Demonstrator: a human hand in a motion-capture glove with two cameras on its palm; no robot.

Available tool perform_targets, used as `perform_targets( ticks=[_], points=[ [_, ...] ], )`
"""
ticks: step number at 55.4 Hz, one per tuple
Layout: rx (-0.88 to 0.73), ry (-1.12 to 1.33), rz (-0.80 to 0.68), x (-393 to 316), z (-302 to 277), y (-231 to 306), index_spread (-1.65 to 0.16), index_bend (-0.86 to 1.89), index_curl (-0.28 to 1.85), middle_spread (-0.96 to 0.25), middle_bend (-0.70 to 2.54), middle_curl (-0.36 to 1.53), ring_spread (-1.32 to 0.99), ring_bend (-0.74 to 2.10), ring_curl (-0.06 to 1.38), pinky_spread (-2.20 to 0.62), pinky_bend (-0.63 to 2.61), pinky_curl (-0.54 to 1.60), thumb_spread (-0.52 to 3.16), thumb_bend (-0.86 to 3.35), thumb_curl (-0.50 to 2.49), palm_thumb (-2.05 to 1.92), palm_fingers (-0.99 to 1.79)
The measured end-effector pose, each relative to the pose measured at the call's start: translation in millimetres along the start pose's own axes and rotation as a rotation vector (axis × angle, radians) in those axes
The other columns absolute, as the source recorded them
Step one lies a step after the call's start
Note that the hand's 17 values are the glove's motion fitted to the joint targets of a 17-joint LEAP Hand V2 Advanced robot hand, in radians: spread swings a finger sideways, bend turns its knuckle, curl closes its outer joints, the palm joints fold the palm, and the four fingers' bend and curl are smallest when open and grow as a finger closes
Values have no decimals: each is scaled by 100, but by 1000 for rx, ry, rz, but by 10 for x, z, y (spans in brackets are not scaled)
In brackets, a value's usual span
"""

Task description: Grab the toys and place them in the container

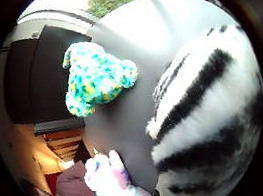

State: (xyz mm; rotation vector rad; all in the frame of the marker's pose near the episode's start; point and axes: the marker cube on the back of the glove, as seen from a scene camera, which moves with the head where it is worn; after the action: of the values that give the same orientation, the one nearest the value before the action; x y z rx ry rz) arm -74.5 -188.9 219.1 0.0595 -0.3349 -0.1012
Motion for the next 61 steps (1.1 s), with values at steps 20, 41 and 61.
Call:
perform_targets(
  ticks=[20,41,61],
  points=[
    [60,45,-12,-526,-1284,211,-34,69,41,-29,104,77,-42,127,60,-40,84,44,30,13,82,69,101],
    [169,79,-396,-2147,-2702,500,-37,72,58,-28,109,83,-42,132,66,-40,90,49,9,8,91,68,96],
    [174,150,-459,-4015,-2485,110,-38,68,75,-27,110,85,-41,134,68,-40,94,52,2,5,98,70,92]
  ],
)
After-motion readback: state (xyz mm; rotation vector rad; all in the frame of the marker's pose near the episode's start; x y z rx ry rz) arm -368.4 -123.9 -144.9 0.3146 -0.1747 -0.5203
